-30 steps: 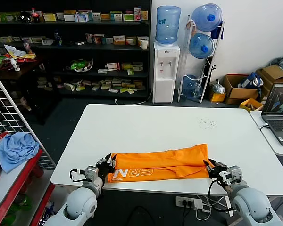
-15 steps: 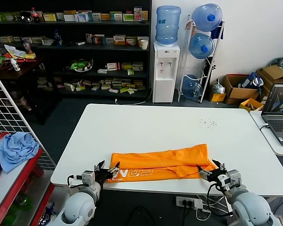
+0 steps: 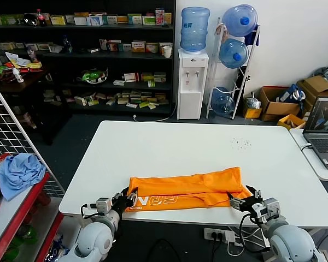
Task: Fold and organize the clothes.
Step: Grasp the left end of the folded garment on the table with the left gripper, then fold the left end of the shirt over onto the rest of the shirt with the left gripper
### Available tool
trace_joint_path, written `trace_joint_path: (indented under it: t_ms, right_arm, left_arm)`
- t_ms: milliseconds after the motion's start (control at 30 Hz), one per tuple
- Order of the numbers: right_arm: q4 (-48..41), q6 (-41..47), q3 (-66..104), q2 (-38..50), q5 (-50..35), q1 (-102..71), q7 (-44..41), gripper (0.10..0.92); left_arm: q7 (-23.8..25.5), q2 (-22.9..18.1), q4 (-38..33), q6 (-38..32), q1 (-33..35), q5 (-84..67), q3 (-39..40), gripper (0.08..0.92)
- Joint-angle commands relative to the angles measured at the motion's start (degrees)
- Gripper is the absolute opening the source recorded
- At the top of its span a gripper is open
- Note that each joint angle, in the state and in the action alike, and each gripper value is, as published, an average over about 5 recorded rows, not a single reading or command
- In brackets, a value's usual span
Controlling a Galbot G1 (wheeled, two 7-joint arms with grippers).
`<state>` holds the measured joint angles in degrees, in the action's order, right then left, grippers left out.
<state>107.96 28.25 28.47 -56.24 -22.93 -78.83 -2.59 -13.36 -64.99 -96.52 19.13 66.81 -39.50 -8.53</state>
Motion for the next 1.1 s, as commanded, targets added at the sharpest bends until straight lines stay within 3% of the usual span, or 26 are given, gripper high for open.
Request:
trace_joint_path:
  t_ms: [33,367,567,833,967,1100]
  right_arm:
    - [0.25,0.07,-0.06,0.0,0.1,-0.07,-0.15,0.823]
    - [-0.94,-2.24,-0.58,-2.41,2.04,1.38,0.68,0.823]
    - [-0.85,-4.33,-1.22,-5.46,2.92,2.98,2.03,0.823]
    - [0.21,-6.48,-1.57,-6.54,5.58,2.83,2.72,0.823]
    - [0.88,-6.99,-1.5,-6.74,6.24,2.24,2.92,0.823]
    - [1.46,-7.39,-1.62,-7.19,6.69,1.69,3.42,0.823]
  left_arm:
    - [0.18,-0.29,0.3,0.41,0.06,-1.2,0.09,0.382]
    - [0.37,4.0,-0.54,0.86,-2.46,-1.79,-1.62,0.119]
    - [-1.14,8.56,-0.19,2.33,-4.15,-1.79,-4.21,0.111]
    - [-2.06,15.0,6.13,2.04,-6.33,1.13,-7.39,0.111]
    - [-2.12,16.21,7.01,1.31,-6.94,1.61,-7.88,0.111]
    - [-2.78,15.63,2.7,1.56,-5.95,1.24,-6.84,0.111]
